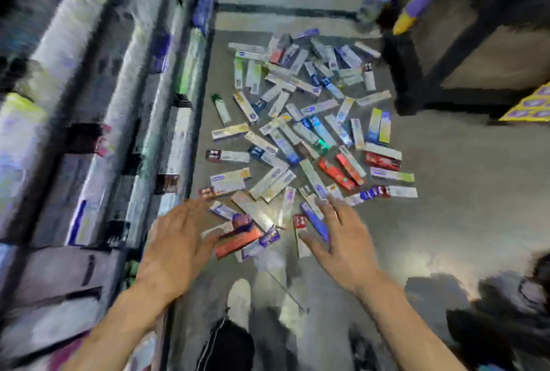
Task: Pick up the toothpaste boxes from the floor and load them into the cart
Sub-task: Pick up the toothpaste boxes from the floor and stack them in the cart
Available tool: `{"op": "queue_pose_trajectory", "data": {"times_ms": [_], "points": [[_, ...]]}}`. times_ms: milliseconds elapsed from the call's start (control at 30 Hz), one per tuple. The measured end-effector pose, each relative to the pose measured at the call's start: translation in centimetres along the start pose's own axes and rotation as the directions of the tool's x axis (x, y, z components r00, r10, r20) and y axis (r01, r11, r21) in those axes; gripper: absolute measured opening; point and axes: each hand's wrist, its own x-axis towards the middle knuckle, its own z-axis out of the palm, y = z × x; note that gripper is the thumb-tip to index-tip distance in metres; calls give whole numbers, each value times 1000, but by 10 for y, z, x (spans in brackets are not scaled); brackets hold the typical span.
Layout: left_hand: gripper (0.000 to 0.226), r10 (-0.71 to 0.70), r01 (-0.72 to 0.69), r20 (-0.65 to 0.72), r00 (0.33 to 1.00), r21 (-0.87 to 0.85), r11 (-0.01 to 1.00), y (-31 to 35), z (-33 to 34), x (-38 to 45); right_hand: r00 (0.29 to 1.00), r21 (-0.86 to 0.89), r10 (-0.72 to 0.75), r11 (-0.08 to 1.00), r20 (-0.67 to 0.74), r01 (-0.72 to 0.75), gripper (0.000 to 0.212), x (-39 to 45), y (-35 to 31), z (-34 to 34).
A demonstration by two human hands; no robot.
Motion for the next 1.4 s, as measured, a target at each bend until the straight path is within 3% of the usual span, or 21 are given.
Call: {"op": "queue_pose_trajectory", "data": {"times_ms": [167,333,433,733,833,1033,1167,1400], "points": [[74,-69,71,136,988,-11,997,-59,67,35,989,-18,-29,999,146,32,71,70,-6,87],[69,-59,77,203,977,-79,994,-92,177,49,967,-32,-65,997,245,75,73,104,23,195],[71,-125,142,280,952,-42,989,-106,239,51,947,-34,-89,994,307,105,68,115,44,262],[83,-240,277,334,912,-68,958,-139,418,71,864,-58,-172,972,474,226,74,129,111,444],[83,-277,324,362,890,-77,943,-148,455,82,852,-54,-183,970,491,239,75,135,123,484],[69,-149,209,409,900,-108,972,-151,525,77,830,-81,-100,982,548,172,82,138,164,546],[67,-169,261,436,884,-160,952,-150,561,76,808,-124,-79,975,584,185,87,136,185,567],[55,-130,194,427,895,-111,975,-147,601,101,855,-142,-118,966,504,216,76,136,196,582]]}}
